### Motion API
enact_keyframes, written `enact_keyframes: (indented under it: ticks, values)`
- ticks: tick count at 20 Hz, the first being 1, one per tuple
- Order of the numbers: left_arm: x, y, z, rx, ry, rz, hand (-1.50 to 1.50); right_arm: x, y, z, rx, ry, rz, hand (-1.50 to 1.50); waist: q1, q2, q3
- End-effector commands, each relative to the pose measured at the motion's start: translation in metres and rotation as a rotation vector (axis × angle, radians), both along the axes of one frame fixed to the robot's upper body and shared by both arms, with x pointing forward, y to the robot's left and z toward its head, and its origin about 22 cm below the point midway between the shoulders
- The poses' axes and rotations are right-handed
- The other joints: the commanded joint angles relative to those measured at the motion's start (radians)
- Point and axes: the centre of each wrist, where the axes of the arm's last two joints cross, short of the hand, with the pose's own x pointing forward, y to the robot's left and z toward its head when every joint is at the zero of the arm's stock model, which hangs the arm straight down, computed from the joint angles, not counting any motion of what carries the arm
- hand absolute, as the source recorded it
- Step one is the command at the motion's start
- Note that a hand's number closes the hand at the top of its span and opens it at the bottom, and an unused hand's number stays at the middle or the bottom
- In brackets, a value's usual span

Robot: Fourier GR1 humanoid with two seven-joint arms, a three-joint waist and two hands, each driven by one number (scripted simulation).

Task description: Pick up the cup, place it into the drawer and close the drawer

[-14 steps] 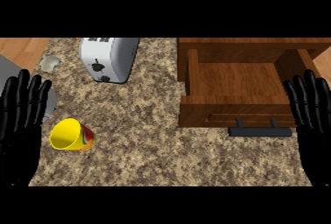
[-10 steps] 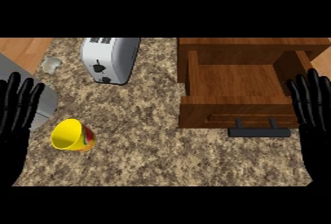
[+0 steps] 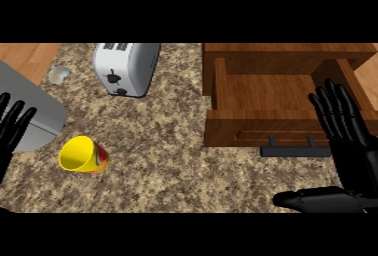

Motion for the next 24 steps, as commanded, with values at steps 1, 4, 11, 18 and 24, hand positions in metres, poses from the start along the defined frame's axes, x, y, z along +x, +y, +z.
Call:
enact_keyframes:
  ticks: [1,4,11,18,24]
  values:
    - [0.01,0.024,-0.03,-0.015,0.058,-0.008,-1.5,0.016,0.012,-0.009,-0.013,0.016,0.032,-1.5,-0.004,0.0,0.0]
    - [0.014,0.041,-0.031,0.029,0.086,0.029,-1.5,0.021,0.002,0.007,0.0,0.006,0.031,-1.5,-0.006,-0.002,0.001]
    - [0.025,0.043,-0.08,0.042,0.175,0.04,-1.5,0.042,-0.019,0.006,0.011,-0.018,0.034,-1.5,-0.006,-0.001,0.001]
    - [0.034,0.072,-0.119,0.091,0.241,0.126,-1.5,0.054,-0.007,0.031,-0.035,-0.018,0.024,-1.5,-0.01,0.001,0.0]
    - [0.024,0.074,-0.172,0.103,0.259,0.131,-1.5,0.056,-0.013,0.028,-0.023,-0.022,0.036,-1.5,-0.015,0.001,-0.001]
